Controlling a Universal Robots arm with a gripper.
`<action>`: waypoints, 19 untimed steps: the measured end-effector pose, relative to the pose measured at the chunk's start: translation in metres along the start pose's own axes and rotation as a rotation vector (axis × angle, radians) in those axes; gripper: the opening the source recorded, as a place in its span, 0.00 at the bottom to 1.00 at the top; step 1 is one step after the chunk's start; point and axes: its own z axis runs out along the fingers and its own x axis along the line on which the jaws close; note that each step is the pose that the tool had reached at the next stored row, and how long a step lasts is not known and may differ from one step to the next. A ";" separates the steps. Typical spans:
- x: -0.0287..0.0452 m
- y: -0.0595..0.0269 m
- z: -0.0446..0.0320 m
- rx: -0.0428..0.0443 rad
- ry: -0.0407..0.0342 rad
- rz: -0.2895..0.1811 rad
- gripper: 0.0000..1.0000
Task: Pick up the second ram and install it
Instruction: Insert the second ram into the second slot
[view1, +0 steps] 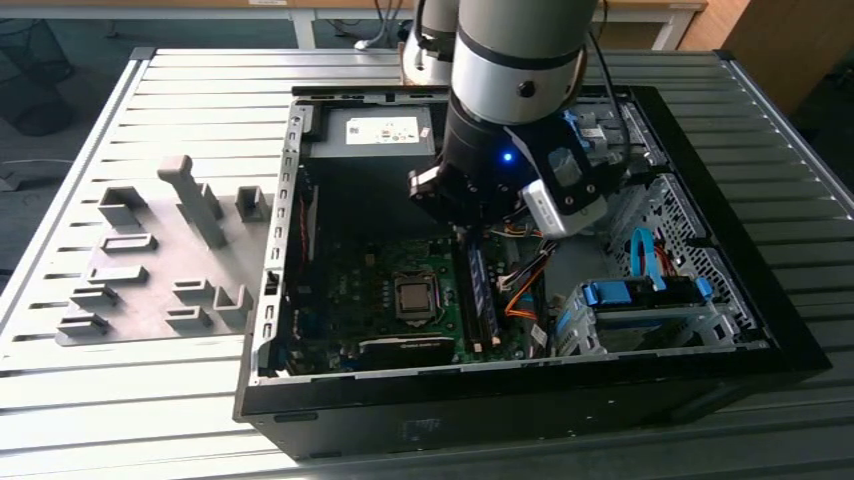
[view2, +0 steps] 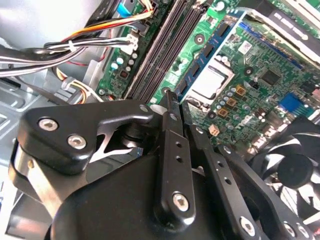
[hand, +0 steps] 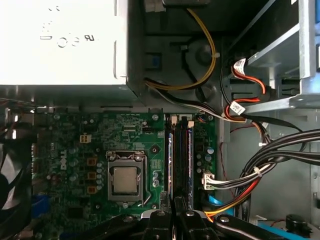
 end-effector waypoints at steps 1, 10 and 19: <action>-0.0001 0.0000 0.0019 0.0000 -0.0001 0.002 0.14; -0.0017 -0.0005 0.0183 -0.0001 0.0003 0.002 0.14; -0.0020 -0.0009 0.0345 -0.0001 0.0003 0.002 0.14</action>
